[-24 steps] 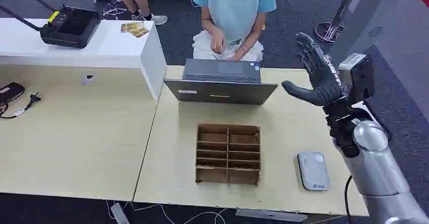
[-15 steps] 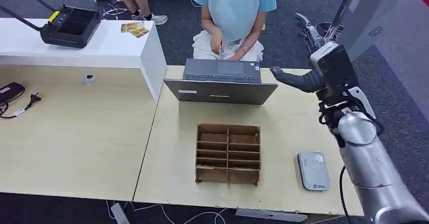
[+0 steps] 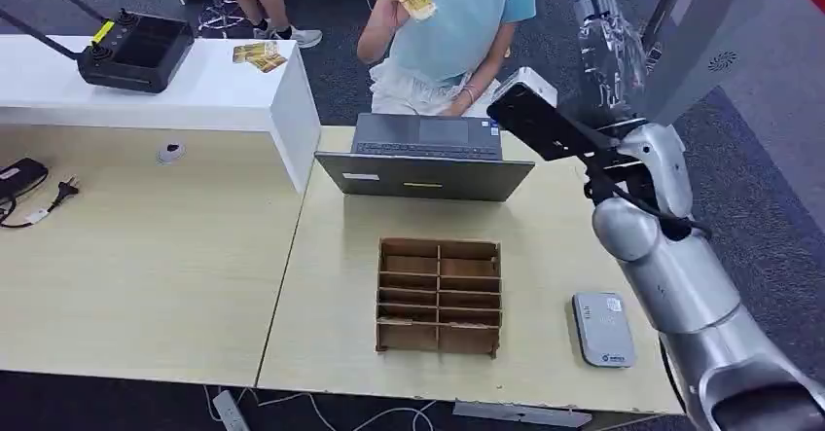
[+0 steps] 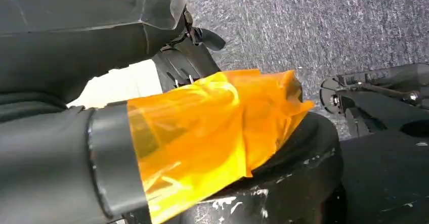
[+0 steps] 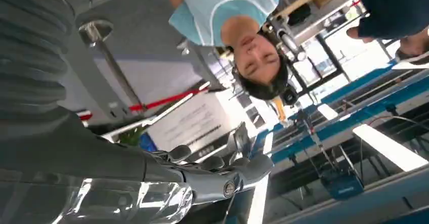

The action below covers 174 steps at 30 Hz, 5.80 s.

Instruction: Pass the card to the sensor for recognition and then transmit it.

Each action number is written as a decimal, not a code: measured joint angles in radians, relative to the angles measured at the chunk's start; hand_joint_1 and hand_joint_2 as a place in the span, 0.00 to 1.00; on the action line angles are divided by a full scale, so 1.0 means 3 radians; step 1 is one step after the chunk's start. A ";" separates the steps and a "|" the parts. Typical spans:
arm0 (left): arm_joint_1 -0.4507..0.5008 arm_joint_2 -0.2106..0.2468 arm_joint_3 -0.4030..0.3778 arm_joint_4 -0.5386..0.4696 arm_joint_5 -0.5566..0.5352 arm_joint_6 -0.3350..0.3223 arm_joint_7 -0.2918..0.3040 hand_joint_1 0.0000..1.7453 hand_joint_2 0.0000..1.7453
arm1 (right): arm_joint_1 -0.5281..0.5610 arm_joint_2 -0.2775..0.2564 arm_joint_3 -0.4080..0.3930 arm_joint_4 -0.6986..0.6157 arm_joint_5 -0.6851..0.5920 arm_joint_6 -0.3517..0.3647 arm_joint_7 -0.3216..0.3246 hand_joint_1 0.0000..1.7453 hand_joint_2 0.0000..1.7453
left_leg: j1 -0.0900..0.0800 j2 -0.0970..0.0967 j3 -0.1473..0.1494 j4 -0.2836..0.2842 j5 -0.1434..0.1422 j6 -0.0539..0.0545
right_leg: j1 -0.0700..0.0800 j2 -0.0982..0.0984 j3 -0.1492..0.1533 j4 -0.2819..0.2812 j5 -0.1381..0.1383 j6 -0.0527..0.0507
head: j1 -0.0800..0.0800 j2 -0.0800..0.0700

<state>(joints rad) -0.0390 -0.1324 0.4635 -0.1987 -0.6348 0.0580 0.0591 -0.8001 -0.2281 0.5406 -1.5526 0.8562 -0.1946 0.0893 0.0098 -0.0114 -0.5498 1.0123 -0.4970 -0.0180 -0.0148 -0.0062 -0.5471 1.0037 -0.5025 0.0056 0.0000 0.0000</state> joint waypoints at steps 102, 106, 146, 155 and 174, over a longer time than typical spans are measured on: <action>0.0006 0.0004 0.0515 0.0000 -0.0212 -0.0102 -0.0053 0.00 0.00 | -0.1145 -0.0799 -0.1199 0.2529 -0.3712 0.2612 0.0085 1.00 1.00 | 0.0000 -0.0018 -0.0007 0.0013 0.0003 0.0000 | -0.0001 -0.0017 -0.0005 0.0002 0.0002 0.0001 | 0.0000 0.0000; 0.0014 0.0004 0.0556 0.0000 -0.0215 -0.0102 -0.0079 0.00 0.00 | -0.1211 -0.1230 -0.1018 0.2566 -0.4533 0.2847 0.0421 1.00 1.00 | -0.0002 -0.0020 -0.0014 0.0015 0.0001 0.0003 | -0.0003 -0.0019 -0.0006 0.0001 0.0002 0.0002 | -0.0001 0.0000; 0.0043 0.0001 0.0785 0.0000 -0.0338 -0.0074 -0.0128 0.00 0.00 | 0.0734 -0.3482 -0.0571 0.0823 -0.6066 0.2440 0.0249 1.00 1.00 | -0.0004 -0.0005 -0.0011 0.0019 -0.0011 0.0020 | -0.0004 -0.0008 -0.0007 0.0001 -0.0001 0.0005 | -0.0003 0.0000; 0.0042 0.0000 0.0788 0.0000 -0.0395 -0.0074 -0.0128 0.00 0.00 | 0.1363 -0.3539 -0.0960 0.0685 -0.5848 0.2464 0.0264 1.00 1.00 | -0.0004 -0.0005 -0.0012 0.0019 -0.0011 0.0020 | -0.0003 -0.0008 -0.0006 0.0001 -0.0001 0.0005 | -0.0003 0.0000; 0.0029 -0.0001 0.0837 0.0000 -0.0492 -0.0080 -0.0127 0.00 0.00 | 0.1597 -0.3244 -0.1122 0.0632 -0.5214 0.2499 0.0288 1.00 1.00 | -0.0004 -0.0004 -0.0011 0.0019 -0.0011 0.0020 | -0.0003 -0.0007 -0.0007 0.0001 -0.0001 0.0005 | -0.0001 0.0000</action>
<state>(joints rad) -0.0303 -0.1328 0.7145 -0.1987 -0.7824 0.0339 0.0210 -0.3210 -1.2012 0.2041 -1.3630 -0.7080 0.5550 0.1758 0.0085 -0.0126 -0.5531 1.0179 -0.5002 -0.0120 -0.0158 -0.0083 -0.5492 1.0041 -0.5028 0.0070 -0.0004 0.0000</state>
